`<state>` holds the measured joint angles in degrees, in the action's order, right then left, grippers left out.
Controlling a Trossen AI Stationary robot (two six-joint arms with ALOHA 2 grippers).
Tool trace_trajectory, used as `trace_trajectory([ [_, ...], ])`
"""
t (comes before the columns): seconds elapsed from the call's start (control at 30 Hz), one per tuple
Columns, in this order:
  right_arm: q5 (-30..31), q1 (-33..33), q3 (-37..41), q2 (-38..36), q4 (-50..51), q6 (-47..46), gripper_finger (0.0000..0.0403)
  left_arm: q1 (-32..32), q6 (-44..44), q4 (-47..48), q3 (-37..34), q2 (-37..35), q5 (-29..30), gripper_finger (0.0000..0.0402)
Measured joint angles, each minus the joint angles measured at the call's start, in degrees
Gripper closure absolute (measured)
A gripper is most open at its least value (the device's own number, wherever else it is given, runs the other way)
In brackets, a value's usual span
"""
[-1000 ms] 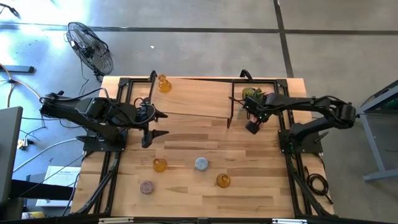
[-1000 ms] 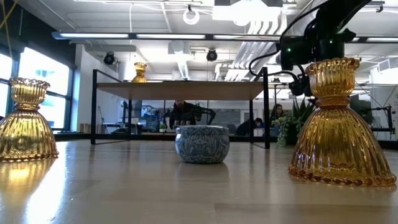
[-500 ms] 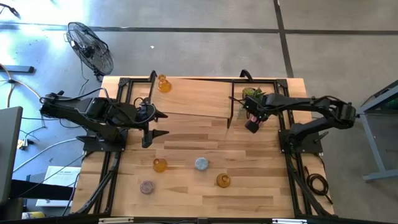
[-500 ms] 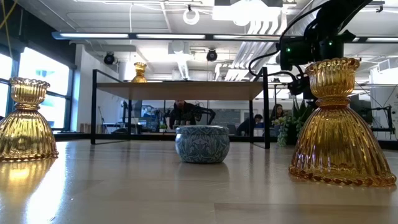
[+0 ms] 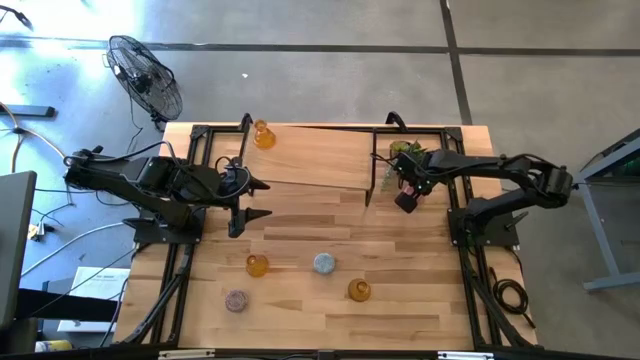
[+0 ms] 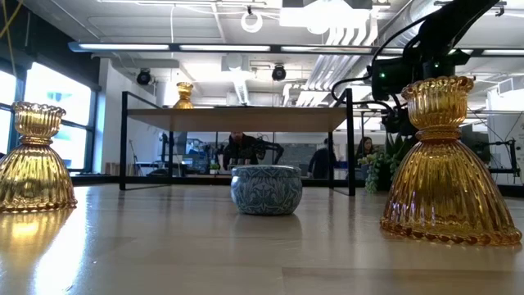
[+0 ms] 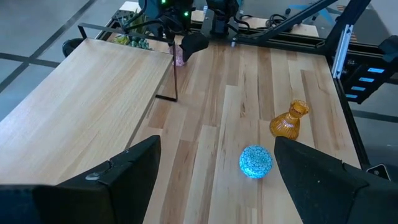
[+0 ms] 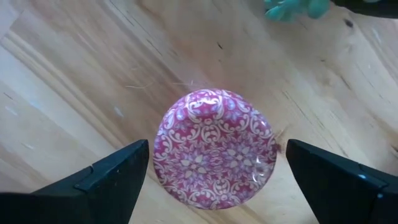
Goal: Pick & Place candle stick holders
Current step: Put the pink scented candle on the shelf
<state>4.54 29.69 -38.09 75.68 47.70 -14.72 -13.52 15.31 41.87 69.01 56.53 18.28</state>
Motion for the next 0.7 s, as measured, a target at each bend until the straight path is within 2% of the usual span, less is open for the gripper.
trace_trajectory([
  [0.17,0.0,-0.01,-0.02,1.39,-0.13,0.0,0.0029,0.0,0.0,0.02,0.02,0.0,0.0,0.0092],
  [0.47,-0.63,-0.08,-0.17,8.1,-3.78,0.74,0.0029,-0.02,0.04,0.04,0.0,0.0,-1.01,0.0092],
  [0.7,-0.74,-0.08,-0.24,8.85,-3.43,0.61,0.0041,0.0,0.04,0.07,0.0,0.0,-0.98,0.0092],
])
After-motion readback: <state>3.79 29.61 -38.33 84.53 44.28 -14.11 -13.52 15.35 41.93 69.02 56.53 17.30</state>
